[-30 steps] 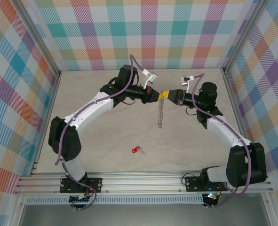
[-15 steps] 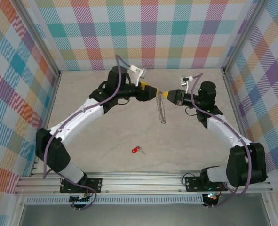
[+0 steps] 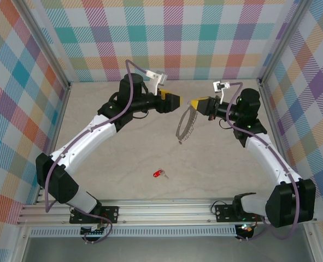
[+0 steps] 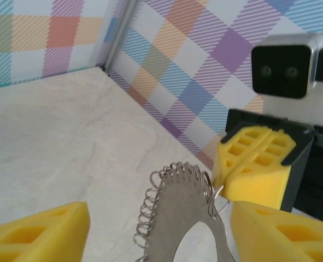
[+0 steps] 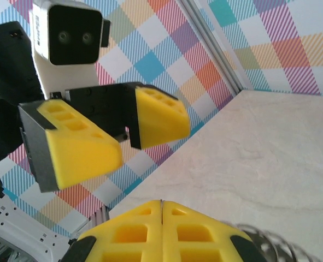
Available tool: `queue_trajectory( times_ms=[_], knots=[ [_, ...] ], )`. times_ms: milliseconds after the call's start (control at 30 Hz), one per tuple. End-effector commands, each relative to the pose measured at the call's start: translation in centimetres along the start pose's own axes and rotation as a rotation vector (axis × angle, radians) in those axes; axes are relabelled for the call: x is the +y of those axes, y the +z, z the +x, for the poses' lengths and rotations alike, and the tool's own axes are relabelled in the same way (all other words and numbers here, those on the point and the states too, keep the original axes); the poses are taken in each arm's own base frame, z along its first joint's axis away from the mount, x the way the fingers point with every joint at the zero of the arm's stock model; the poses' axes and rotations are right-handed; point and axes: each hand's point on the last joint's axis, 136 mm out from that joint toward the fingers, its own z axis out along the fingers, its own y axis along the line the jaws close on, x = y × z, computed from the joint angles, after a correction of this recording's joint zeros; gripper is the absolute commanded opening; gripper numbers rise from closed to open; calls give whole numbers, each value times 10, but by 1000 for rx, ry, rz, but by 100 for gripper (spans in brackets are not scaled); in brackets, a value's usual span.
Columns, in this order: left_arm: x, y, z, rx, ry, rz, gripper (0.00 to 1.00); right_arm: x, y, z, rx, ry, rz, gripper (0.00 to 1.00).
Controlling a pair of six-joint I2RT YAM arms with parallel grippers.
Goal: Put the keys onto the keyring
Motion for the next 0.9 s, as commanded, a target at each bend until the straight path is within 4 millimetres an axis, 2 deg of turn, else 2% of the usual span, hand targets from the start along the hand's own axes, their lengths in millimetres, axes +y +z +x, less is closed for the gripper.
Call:
queue_trajectory(
  times_ms=[0, 200, 867],
  knots=[
    [-16, -3, -5, -2, 27, 99, 61, 17, -2, -21, -52, -92, -28, 0],
    [-25, 5, 2, 24, 34, 196, 43, 18, 0, -24, -69, -74, -52, 0],
    [-34, 14, -6, -16, 10, 282, 35, 14, 5, -19, -71, -25, -83, 0]
  ],
)
